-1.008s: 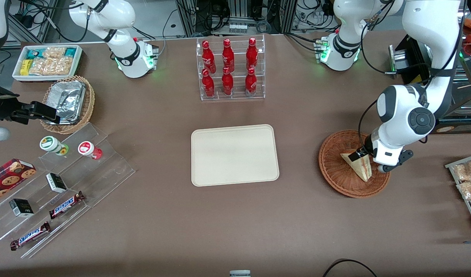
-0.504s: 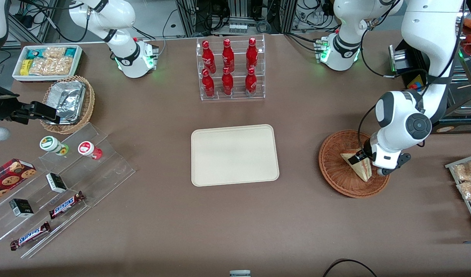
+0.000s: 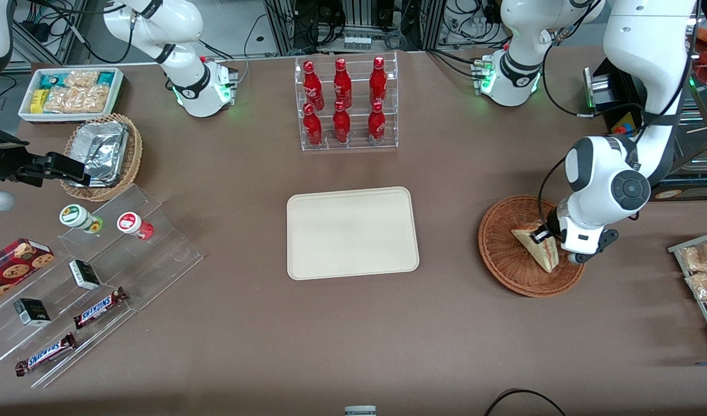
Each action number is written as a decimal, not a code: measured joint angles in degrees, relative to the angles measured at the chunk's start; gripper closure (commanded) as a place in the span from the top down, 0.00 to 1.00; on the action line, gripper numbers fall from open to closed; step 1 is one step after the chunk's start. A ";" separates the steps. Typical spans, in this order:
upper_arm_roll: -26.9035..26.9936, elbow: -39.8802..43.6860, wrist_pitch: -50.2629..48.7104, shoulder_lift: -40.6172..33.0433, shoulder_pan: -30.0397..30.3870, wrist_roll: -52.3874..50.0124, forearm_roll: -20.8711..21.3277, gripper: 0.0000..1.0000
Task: Place sandwich from basket to tray
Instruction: 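Lift the sandwich and carry it over the cream tray, then lower the sandwich onto the tray and open the left gripper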
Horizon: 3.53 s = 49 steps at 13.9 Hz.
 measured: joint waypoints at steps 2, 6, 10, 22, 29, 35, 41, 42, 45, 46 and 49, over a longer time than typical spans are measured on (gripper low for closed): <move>-0.81 3.36 -5.98 -0.77 -0.44 0.02 0.01 0.00; -2.33 10.50 -14.25 -1.14 -4.85 0.03 0.05 0.00; -2.65 11.36 -14.39 -0.61 -12.37 0.03 0.09 0.00; -2.77 29.20 -14.29 14.77 -34.57 -10.50 0.14 0.00; -2.69 41.38 -14.32 25.53 -40.30 -16.60 0.14 0.00; -2.39 44.61 -14.31 29.05 -41.42 -17.33 0.14 0.00; -2.27 44.69 -14.30 29.85 -41.43 -19.25 0.51 1.00; -2.27 44.82 -14.29 29.85 -41.43 -19.33 1.05 1.00; -2.21 46.45 -14.32 29.55 -41.42 -19.39 1.60 1.00; -2.12 47.11 -14.51 29.11 -41.39 -19.39 1.73 1.00; -1.64 48.44 -17.05 26.47 -40.97 -19.22 2.36 1.00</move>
